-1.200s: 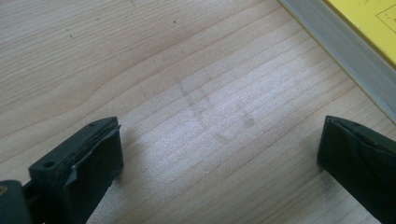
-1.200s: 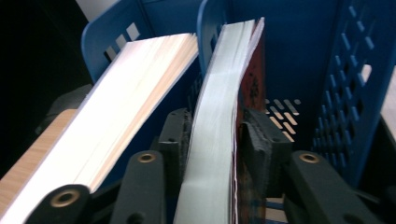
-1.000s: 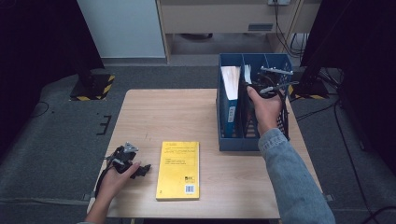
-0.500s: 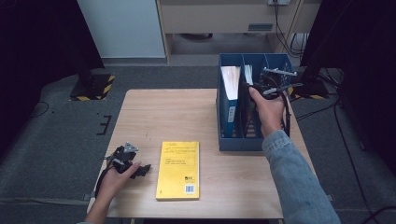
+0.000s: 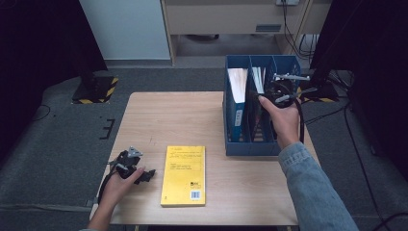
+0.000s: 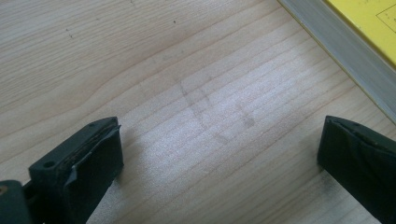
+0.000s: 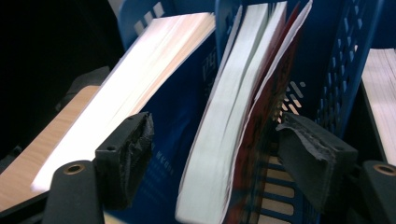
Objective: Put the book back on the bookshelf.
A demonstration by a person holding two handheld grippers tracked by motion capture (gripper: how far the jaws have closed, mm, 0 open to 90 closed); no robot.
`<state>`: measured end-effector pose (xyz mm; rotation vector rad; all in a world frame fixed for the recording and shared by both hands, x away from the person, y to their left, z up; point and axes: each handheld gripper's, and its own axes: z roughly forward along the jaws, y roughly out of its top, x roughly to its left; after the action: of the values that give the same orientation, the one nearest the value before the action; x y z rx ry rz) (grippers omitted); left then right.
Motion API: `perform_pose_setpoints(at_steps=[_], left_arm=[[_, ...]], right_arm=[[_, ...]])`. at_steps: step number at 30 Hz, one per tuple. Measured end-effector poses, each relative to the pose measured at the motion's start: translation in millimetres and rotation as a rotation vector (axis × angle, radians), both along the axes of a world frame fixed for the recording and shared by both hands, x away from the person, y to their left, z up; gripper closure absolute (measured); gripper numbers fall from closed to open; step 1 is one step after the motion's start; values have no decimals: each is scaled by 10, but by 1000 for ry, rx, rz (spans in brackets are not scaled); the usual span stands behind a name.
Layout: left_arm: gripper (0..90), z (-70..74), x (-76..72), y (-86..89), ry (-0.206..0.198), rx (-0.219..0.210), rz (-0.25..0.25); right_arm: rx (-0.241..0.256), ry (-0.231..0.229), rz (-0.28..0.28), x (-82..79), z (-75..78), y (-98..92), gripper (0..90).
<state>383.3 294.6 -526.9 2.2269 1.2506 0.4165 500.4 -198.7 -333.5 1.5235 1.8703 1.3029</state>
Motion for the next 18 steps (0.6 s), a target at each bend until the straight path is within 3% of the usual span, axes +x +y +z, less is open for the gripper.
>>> perform_pose_setpoints(at_steps=[8, 14, 18], left_arm=[[0, -1, -2, 0, -1, -1, 1], [0, -3, -4, -1, -3, -1, 2], [0, -3, -4, -2, -4, -2, 2]], right_arm=[[-42, -17, 35, -193, -20, -23, 220], [-100, -18, 65, -386, -116, -50, 216], [-104, -13, 79, -472, -184, -56, 215]])
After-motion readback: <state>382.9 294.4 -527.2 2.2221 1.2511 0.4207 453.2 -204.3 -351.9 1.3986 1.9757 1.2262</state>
